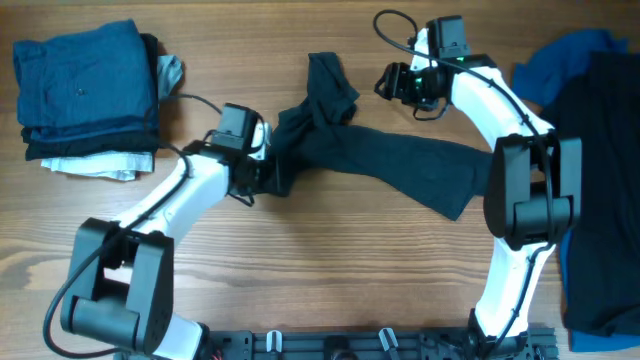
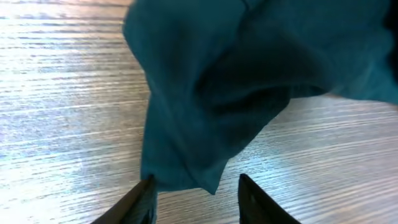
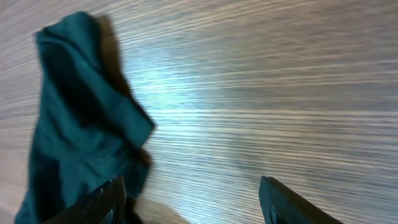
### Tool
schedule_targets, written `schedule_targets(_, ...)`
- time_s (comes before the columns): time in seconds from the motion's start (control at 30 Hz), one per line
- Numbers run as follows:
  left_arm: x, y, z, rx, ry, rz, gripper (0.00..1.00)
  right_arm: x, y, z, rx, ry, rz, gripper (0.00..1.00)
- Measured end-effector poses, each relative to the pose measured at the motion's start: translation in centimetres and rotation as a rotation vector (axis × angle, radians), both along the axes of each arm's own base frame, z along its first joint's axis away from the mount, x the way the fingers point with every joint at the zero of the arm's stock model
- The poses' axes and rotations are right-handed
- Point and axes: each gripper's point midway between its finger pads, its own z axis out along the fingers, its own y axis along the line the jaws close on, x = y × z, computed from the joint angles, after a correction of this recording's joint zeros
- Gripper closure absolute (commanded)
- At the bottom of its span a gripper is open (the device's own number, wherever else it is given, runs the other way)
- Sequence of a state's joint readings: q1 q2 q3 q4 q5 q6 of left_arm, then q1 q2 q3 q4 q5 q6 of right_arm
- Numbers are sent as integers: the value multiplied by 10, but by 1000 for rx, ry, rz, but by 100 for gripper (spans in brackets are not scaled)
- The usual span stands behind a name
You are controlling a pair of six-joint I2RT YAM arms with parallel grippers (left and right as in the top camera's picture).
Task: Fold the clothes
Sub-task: 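Move the right gripper to the shirt's right end and grasp it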
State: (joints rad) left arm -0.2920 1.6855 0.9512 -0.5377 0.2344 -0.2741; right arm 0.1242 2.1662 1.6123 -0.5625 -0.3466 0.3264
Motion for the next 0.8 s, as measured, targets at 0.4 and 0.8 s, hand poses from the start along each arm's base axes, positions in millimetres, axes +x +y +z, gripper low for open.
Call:
schedule_targets(0.4,-7,1,-22,201,-14,-54,59,-3,-8,-3,-27,12,-2,27)
schedule_targets(0.8,-18,-20,-23,282,-81,-356,46,-2,-9,-4,-33,11,-4,21)
